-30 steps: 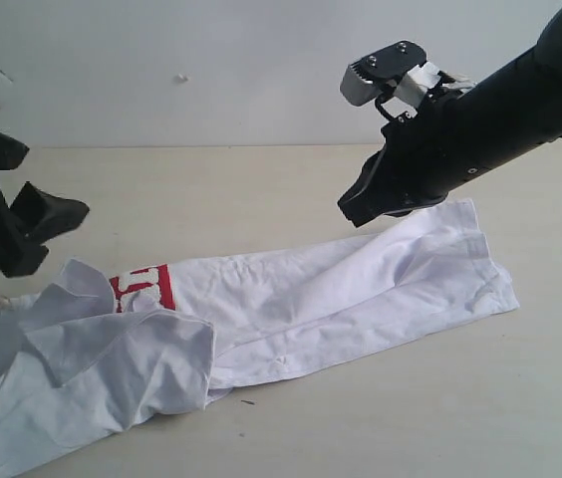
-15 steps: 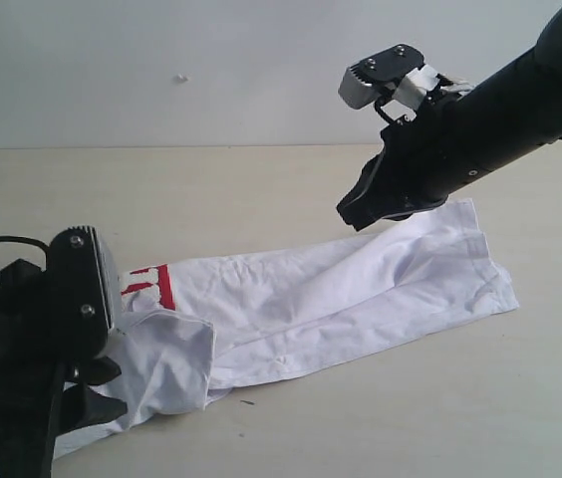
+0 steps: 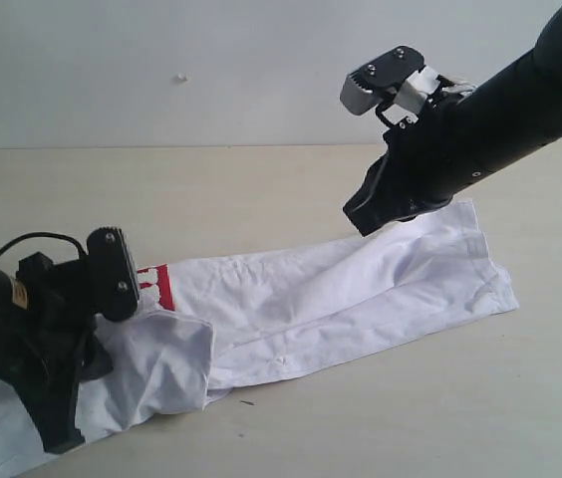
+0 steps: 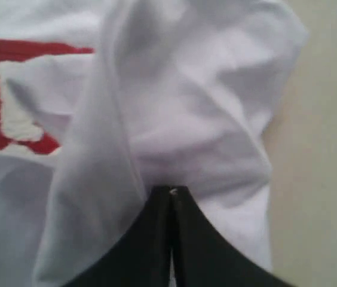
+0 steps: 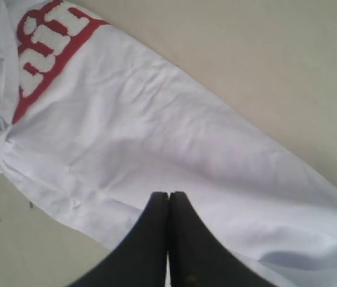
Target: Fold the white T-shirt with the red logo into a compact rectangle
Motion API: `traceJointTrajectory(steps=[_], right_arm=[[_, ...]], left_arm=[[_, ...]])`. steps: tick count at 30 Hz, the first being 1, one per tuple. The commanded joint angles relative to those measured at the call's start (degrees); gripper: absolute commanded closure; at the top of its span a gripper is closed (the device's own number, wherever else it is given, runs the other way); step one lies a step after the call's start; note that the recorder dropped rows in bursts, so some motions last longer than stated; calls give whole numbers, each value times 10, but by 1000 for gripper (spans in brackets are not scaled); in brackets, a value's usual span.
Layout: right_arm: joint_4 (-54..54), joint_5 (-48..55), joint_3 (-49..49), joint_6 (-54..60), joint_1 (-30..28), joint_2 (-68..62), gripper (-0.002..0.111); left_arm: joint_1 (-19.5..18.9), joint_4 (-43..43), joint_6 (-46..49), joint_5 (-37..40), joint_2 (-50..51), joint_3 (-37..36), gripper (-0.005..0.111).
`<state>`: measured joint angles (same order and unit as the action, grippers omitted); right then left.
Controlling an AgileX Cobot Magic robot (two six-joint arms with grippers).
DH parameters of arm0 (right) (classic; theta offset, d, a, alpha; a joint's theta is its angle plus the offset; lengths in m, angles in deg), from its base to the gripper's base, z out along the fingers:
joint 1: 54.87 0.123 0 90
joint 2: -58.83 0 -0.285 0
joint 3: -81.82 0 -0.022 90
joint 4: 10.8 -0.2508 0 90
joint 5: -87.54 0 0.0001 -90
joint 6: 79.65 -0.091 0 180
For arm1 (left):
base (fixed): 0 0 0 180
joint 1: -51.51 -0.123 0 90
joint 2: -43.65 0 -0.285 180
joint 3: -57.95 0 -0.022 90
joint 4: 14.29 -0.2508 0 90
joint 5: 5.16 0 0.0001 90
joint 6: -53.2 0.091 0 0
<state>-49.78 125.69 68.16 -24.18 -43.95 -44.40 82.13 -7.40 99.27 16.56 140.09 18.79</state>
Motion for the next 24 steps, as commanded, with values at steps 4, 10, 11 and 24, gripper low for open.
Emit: traceJointTrajectory(steps=[4,10,11,24], right_arm=[[288,-62,4,-247,1,-31,108],[409,-144,4,-354,1,-84,108],[409,-151,4,-354,1,-92,108],[471,-4,4,-376,0,-144,108]], left_arm=[[-23,-6,-12,-13,-2,43,105],[-62,-39,-17,47,35,39,105],[-70,-39,-20,46,39,39,105],[-147,-42,-10,-67,82,62,105]])
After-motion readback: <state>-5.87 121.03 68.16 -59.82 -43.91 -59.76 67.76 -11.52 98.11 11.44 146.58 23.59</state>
